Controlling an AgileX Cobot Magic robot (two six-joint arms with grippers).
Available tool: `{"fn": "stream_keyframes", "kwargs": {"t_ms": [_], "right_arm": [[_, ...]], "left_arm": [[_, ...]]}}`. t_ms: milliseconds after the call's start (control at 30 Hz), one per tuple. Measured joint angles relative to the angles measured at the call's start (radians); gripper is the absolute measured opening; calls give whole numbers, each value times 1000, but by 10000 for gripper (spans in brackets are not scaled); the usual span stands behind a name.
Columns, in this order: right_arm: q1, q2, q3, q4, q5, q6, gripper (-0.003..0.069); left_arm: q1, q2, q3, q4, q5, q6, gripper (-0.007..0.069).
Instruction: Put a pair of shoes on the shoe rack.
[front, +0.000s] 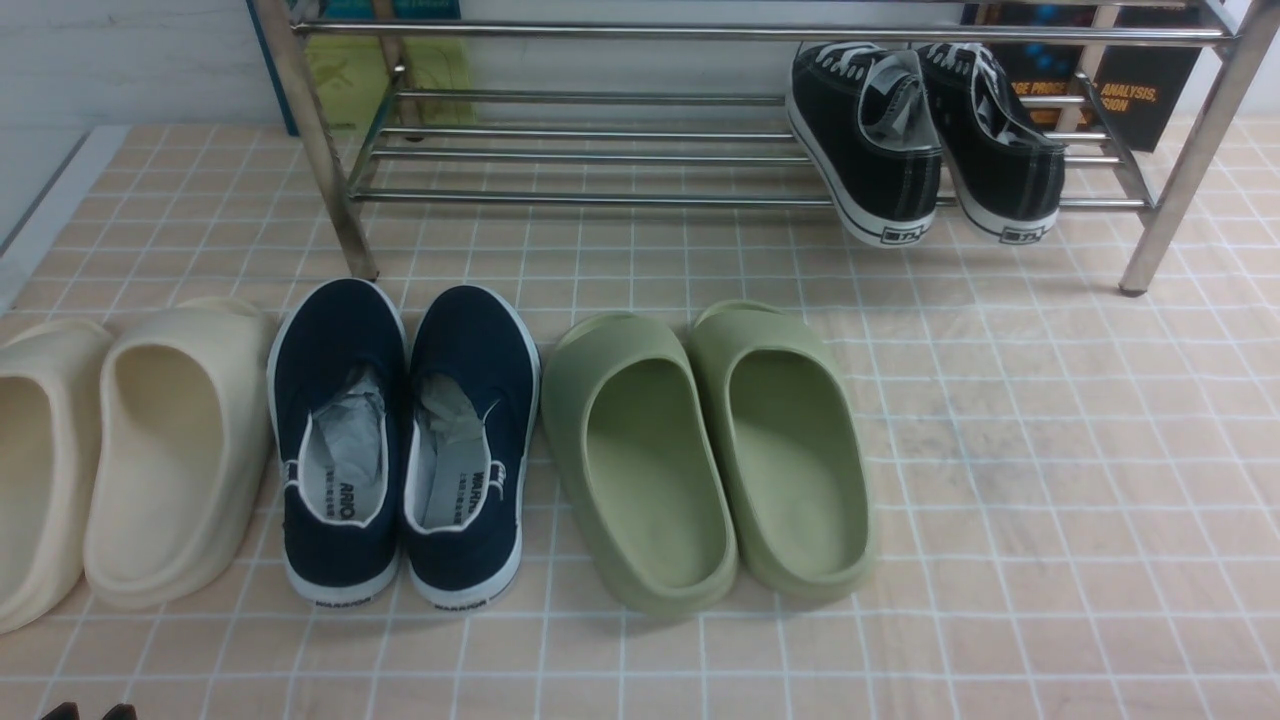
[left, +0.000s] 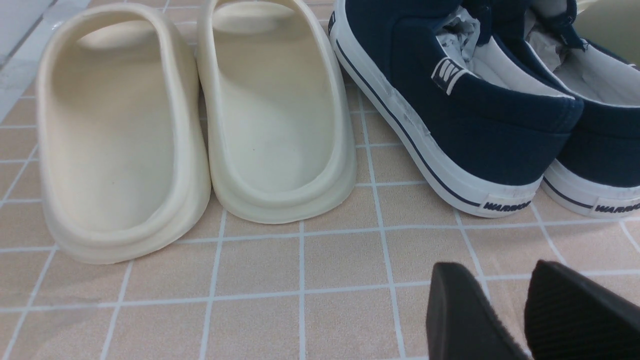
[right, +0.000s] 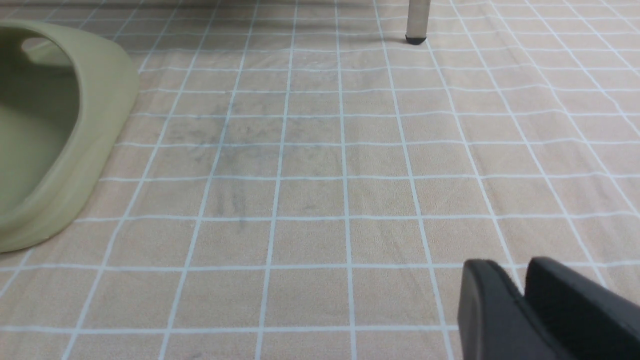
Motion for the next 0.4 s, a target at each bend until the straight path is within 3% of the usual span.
{"fn": "stream_keyframes", "kwargs": {"t_ms": [400], "right_arm": [[0,0,0,-2,0,0,144]], "left_arm": [[0,0,0,0,0,0,239]]}}
